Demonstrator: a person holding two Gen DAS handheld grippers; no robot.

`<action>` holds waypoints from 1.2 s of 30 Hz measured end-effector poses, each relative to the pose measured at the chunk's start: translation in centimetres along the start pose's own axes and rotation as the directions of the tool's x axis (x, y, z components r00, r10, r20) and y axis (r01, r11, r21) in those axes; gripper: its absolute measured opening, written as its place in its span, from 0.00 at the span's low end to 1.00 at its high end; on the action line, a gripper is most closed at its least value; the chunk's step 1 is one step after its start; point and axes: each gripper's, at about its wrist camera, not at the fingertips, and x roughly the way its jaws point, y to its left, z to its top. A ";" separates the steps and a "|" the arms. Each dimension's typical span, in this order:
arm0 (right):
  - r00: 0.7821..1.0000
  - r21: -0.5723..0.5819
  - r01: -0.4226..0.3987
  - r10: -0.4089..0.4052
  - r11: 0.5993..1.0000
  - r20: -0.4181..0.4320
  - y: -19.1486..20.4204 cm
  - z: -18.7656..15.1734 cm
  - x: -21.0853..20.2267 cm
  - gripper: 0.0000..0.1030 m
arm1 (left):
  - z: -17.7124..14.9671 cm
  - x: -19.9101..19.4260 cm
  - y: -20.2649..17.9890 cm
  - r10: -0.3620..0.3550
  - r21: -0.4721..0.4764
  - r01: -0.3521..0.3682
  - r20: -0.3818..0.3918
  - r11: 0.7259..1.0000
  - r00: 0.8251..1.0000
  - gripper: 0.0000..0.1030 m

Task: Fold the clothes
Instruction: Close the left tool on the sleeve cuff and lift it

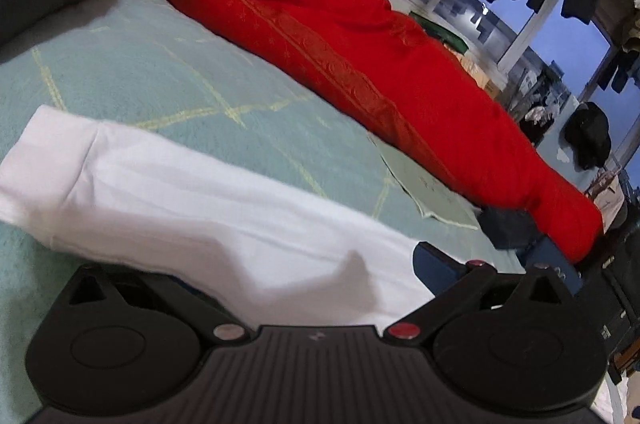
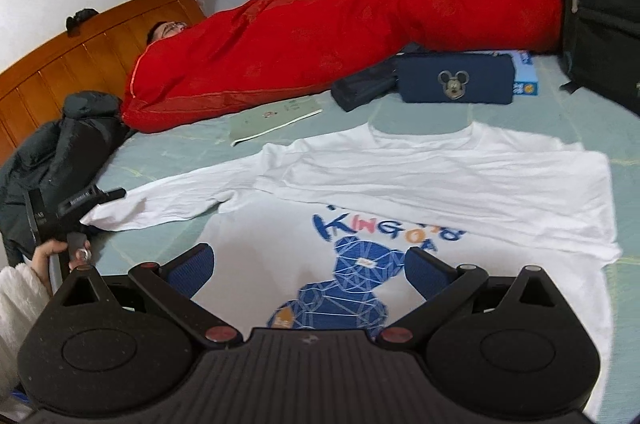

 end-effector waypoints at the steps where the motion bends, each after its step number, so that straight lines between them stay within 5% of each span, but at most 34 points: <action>1: 1.000 0.000 0.002 -0.002 1.000 0.001 -0.1 0.0 -0.2 1.00 | 0.3 0.2 0.1 0.015 -0.001 -0.015 0.007 1.000 1.000 0.99; 7: 1.000 0.005 0.021 -0.021 1.000 0.001 -1.1 -0.4 -1.3 1.00 | 2.1 0.3 -0.1 0.024 -0.064 -0.023 0.022 0.998 0.999 0.99; 14: 1.000 0.033 -0.004 0.005 0.999 -0.011 -2.4 -1.1 -1.5 1.00 | 3.8 -1.3 -4.2 -0.019 0.019 0.018 0.049 1.000 0.999 0.99; 24: 0.969 0.001 -0.016 0.016 1.000 -0.248 -3.1 -1.7 1.0 1.00 | 4.6 -2.4 -10.7 -0.051 0.083 0.049 0.018 0.995 0.999 0.99; 36: 0.937 -0.164 -0.140 0.077 0.976 -0.342 -3.0 -1.4 1.8 1.00 | 4.7 -2.5 -18.9 -0.069 0.164 0.070 -0.012 0.984 0.998 0.99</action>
